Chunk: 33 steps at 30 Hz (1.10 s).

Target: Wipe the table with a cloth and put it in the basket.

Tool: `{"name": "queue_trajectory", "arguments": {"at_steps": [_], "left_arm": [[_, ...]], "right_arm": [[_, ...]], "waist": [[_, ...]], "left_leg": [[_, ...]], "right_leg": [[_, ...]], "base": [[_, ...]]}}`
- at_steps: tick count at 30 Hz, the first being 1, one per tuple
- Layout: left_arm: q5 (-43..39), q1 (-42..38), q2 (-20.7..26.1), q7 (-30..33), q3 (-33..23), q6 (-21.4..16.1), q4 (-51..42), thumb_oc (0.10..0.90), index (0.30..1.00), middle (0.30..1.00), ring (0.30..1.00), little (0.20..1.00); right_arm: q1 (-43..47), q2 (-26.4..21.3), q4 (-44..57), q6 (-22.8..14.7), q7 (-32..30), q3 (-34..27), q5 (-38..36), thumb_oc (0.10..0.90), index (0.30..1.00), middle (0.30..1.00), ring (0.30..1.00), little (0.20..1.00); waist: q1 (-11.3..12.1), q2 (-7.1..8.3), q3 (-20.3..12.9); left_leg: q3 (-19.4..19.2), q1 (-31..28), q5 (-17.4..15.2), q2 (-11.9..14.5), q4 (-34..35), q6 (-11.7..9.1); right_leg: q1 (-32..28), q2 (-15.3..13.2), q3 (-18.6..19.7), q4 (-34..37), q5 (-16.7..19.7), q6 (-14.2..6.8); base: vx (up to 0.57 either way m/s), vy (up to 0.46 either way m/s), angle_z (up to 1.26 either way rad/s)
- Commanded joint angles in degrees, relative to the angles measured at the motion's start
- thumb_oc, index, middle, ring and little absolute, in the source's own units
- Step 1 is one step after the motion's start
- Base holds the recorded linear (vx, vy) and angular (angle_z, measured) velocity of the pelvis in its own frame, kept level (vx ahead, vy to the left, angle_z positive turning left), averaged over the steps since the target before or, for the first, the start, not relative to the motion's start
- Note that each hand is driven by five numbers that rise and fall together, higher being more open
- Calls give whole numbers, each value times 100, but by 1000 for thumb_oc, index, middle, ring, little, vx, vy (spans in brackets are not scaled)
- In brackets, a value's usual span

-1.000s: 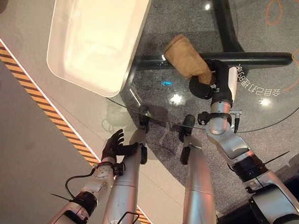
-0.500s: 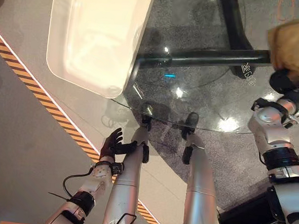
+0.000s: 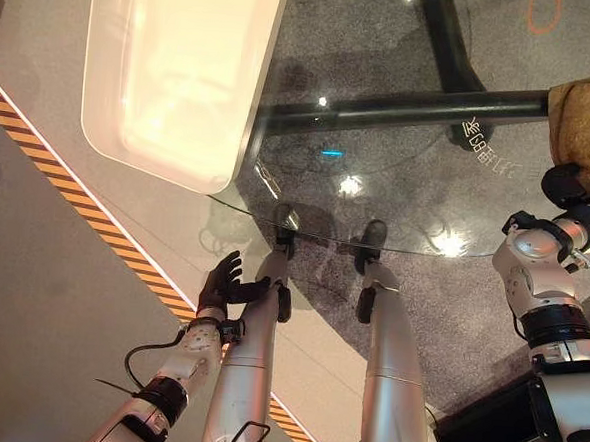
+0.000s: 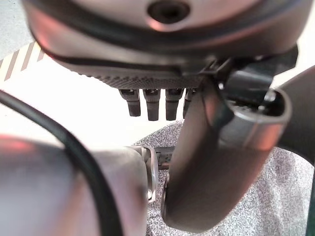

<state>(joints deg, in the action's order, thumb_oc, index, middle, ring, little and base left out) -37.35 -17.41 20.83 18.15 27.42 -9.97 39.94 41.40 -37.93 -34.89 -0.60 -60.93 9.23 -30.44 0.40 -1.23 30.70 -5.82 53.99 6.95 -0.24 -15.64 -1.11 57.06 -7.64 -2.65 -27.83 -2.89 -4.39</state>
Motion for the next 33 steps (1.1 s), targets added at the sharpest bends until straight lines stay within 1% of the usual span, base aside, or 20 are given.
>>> {"name": "queue_trajectory", "arguments": {"at_steps": [1,6,7,8,9,13,14,15,16,17,19,21,22,24,25,26,27,28,32,33], "left_arm": [[-86,696,-138,81,-33,0,-86,800,900,900,900,900],[-70,687,-176,62,-60,4,-58,800,900,900,900,900],[-59,681,-185,62,-80,20,-54,800,900,900,900,900],[-38,681,-210,76,-106,50,-58,800,900,900,900,900],[-34,682,-214,79,-111,57,-62,800,900,900,900,900],[72,667,-256,17,-211,87,-30,800,900,900,900,900],[81,667,-257,19,-215,96,-33,800,900,900,900,900],[102,668,-271,27,-223,108,-33,800,900,900,900,900],[122,647,-323,55,-224,125,-30,800,900,900,900,900],[148,633,-353,32,-247,115,-11,800,900,900,900,900],[177,614,-391,22,-254,90,8,800,900,900,900,900],[200,553,-447,53,-220,75,37,800,900,900,900,900],[203,549,-451,55,-220,78,41,800,900,900,900,900],[257,534,-496,46,-194,47,138,800,900,900,900,900],[261,650,-508,41,-154,41,156,800,900,900,900,900],[278,538,-515,40,-194,25,174,800,900,900,900,900],[305,533,-541,-8,-210,-35,262,800,900,900,900,900],[320,673,-555,-39,-173,-65,286,800,900,900,900,900],[367,696,-573,-86,-184,-103,273,800,900,900,900,900],[371,692,-586,-78,-178,-99,255,800,900,900,900,900]], "right_arm": [[85,-743,670,-280,-391,-104,529,100,300,300,300,200],[215,-717,1109,-225,-219,34,904,100,300,300,300,200],[231,-702,1228,-166,-154,41,982,100,300,300,300,200],[261,-673,1460,-5,-34,76,1146,100,300,300,300,200],[265,-667,1503,17,5,83,1173,100,300,300,300,200],[282,-498,1783,288,637,228,1306,100,300,300,300,200],[271,-481,1798,304,700,233,1347,100,300,300,300,200],[232,-429,1890,440,892,303,1483,100,300,300,300,200],[143,-252,2141,694,1192,516,1728,100,300,300,300,200],[122,-162,2191,778,1365,626,1804,100,300,300,300,200],[97,-64,2191,800,1577,738,1846,100,300,300,300,200],[100,127,2173,816,1925,946,1961,100,300,300,300,200],[100,144,2172,810,1942,960,1974,100,300,300,300,200],[132,337,2151,848,2169,1157,2034,100,300,300,300,200],[29,376,2143,855,2195,1201,2041,100,300,300,300,200],[142,413,2173,895,2252,1235,2070,100,300,300,300,200],[157,533,2206,965,2350,1382,2132,100,300,300,300,200],[17,599,2233,1014,2421,1473,2158,100,300,300,300,200],[-60,713,2309,1071,2647,1656,2238,100,300,300,300,200],[-106,745,2357,1078,2812,1722,2302,100,300,300,300,200]], "waist": [[-52,-288,-91],[-51,-286,-91],[-55,-281,-91],[-55,-272,-91],[-56,-269,-91],[-54,-252,-91],[-54,-250,-91],[-54,-245,-91],[-58,-236,-91],[-54,-237,-91],[-51,-242,-91],[-34,-266,-91],[-33,-269,-91],[-4,-291,-91],[22,-305,-91],[5,-294,-91],[15,-301,-91],[48,-321,-91],[50,-323,-91],[45,-319,-91]], "left_leg": [[30,19,-922,-324,-758,5],[24,18,-931,-324,-771,-1],[24,16,-932,-326,-772,-2],[21,-8,-928,-331,-755,2],[19,-12,-926,-332,-751,3],[12,-18,-913,-327,-734,-16],[12,-17,-913,-327,-733,-17],[11,-12,-906,-331,-729,-13],[-2,-12,-889,-333,-721,-3],[-11,-7,-884,-327,-723,-1],[-20,1,-880,-325,-723,4],[-29,24,-869,-336,-731,1],[-28,25,-868,-337,-730,0],[-22,18,-864,-351,-725,-5],[16,-189,-1052,-331,-768,-37],[-23,19,-857,-354,-719,-10],[-33,19,-846,-358,-711,-14],[-2,-203,-1046,-332,-754,-47],[-24,-188,-1040,-328,-761,-46],[-29,-191,-1035,-329,-756,-41]], "right_leg": [[-170,288,-529,980,765,-73],[-161,286,-530,951,741,-83],[-163,288,-528,949,736,-84],[-178,293,-533,949,730,-83],[-180,294,-532,949,729,-83],[-193,290,-549,949,714,-82],[-193,288,-551,948,712,-83],[-184,291,-551,945,714,-81],[-175,298,-548,935,709,-70],[-171,295,-550,929,702,-68],[-162,288,-558,919,692,-64],[-157,267,-576,926,690,-69],[-156,265,-577,926,690,-70],[-165,243,-612,929,689,-72],[-353,272,-585,854,509,-115],[-168,237,-624,932,689,-70],[-165,232,-637,925,682,-63],[-362,263,-611,845,490,-105],[-350,255,-605,847,492,-101],[-353,253,-603,854,494,-104]], "base": [[0,0,0],[0,0,0],[0,0,0],[0,0,0],[0,0,0],[0,0,0],[0,0,0],[0,0,0],[-8,15,3],[-6,25,4],[0,0,0],[0,0,0],[0,0,0],[24,3,0],[0,0,0],[0,0,0],[0,30,7],[56,35,7],[15,8,1],[0,0,0]]}}
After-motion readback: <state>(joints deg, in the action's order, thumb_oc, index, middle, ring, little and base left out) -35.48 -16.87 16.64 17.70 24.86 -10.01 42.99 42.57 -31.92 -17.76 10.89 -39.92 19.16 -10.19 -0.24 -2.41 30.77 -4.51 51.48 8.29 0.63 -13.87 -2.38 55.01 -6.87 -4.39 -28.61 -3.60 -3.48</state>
